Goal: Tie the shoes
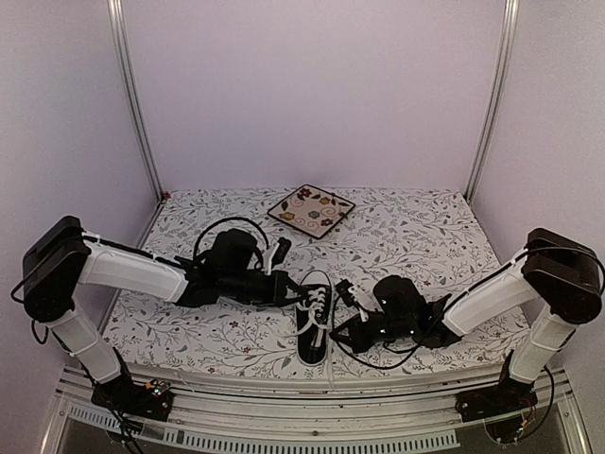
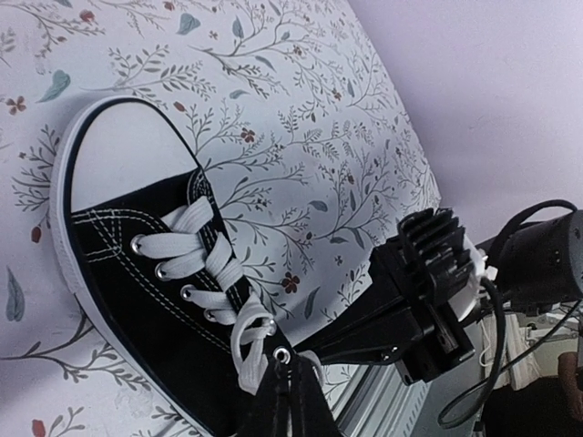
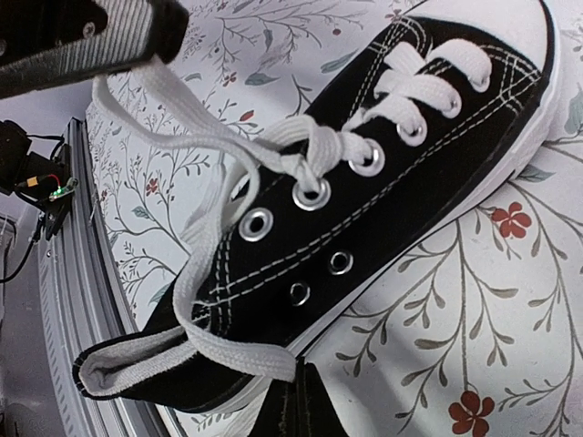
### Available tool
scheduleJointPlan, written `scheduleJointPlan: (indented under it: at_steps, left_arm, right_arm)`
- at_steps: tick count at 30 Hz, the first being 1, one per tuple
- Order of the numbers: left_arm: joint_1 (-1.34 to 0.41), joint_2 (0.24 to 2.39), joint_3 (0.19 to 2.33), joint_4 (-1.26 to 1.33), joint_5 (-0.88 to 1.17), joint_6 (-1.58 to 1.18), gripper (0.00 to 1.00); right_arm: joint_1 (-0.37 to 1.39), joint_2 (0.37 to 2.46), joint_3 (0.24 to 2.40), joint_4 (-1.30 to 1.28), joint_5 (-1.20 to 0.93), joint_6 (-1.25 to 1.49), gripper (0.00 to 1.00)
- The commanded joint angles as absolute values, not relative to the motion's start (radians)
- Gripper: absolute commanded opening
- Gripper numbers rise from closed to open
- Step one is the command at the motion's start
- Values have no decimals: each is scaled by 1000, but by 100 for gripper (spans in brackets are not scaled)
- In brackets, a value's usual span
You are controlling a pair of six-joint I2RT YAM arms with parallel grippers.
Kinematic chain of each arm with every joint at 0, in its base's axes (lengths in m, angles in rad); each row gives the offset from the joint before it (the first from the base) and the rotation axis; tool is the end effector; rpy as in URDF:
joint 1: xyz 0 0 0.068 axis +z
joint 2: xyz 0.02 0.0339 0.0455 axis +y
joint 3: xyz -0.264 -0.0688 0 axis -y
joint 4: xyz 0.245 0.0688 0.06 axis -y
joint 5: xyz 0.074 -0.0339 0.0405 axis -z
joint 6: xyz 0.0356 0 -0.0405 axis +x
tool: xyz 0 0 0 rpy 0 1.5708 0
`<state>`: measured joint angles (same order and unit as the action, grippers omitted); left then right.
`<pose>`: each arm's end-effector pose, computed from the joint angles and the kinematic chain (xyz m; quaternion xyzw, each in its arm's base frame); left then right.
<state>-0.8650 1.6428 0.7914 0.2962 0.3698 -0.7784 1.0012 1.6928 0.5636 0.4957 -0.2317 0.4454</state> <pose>0.2086 -0.2646 0.1756 0.1265 0.8542 -0.4594 0.2078 0.1542 0.2559 0.1154 -0.2933 0.8379 0.3743 0.2681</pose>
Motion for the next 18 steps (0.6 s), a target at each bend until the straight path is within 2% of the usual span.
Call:
scheduleJointPlan:
  at_steps: [1, 7, 14, 18]
  left_arm:
    - [-894, 1614, 767, 293, 350, -773, 0]
    - [-931, 1612, 747, 323, 344, -772, 0]
    - [-967, 1611, 703, 348, 328, -792, 0]
    - [-985, 1590, 656, 315, 287, -814, 9]
  right_arm:
    - [988, 1607, 585, 445, -179, 428, 2]
    - [981, 1564, 668, 284, -127, 399, 2]
    - [981, 1657, 776, 218, -150, 386, 2]
    - [980, 1675, 788, 206, -150, 392, 2]
